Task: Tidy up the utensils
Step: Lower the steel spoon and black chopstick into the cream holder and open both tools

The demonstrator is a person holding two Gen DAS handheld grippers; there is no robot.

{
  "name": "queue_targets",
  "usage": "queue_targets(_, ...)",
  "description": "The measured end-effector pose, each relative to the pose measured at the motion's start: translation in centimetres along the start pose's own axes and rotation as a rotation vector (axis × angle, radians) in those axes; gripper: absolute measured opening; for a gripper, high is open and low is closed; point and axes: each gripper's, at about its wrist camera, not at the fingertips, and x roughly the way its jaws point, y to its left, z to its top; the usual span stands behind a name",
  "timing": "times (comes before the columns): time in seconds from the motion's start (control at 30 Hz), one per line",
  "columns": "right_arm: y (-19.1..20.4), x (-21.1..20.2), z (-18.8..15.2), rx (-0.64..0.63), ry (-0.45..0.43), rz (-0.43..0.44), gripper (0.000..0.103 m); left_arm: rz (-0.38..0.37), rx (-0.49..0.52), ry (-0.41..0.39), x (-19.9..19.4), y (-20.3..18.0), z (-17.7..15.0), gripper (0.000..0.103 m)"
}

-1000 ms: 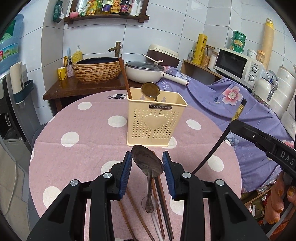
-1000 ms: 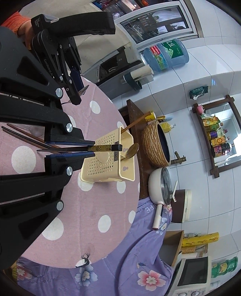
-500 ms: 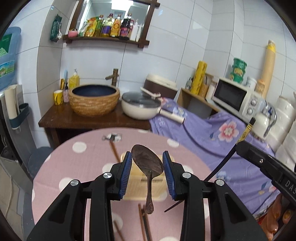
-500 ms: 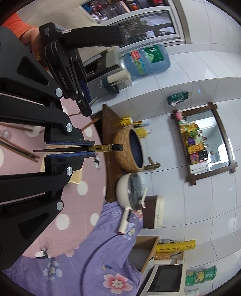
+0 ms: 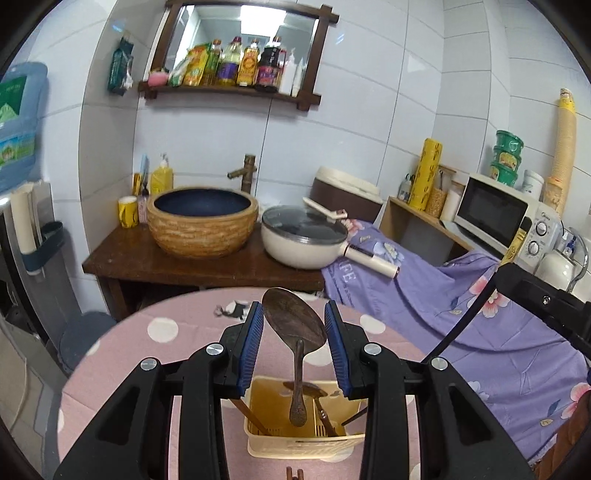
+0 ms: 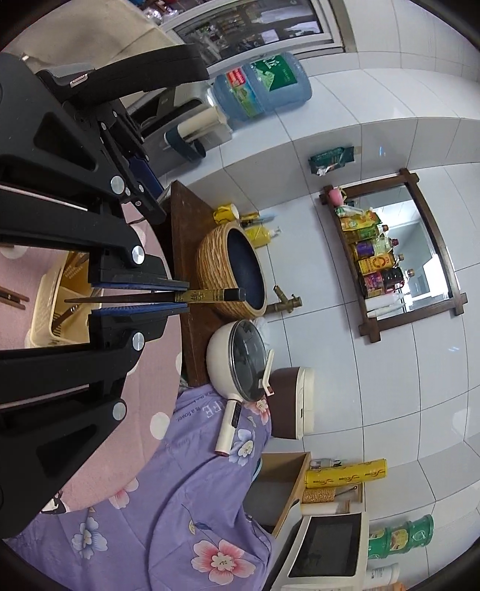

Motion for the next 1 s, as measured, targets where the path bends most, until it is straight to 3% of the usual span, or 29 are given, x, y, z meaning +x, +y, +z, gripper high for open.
queue_targets(0.43, -1.9, 5.0, -7.3, -0.006, 0.095, -0.028, 0.008, 0.007, 0.065, 0.075, 3.3, -0.5, -6.2, 0.034)
queue_targets(0.9, -2.3, 5.4, -8.5, -0.001, 0.128, -0.017, 0.008, -0.015, 0.102, 0.114, 3.7, -0.3, -8.6, 0.035)
queue_targets(1.0, -2.7, 5.0, -8.7, 0.009, 0.122, -0.024, 0.018, -0.023, 0.122, 0.094, 2.5, -0.4, -8.6, 0.044)
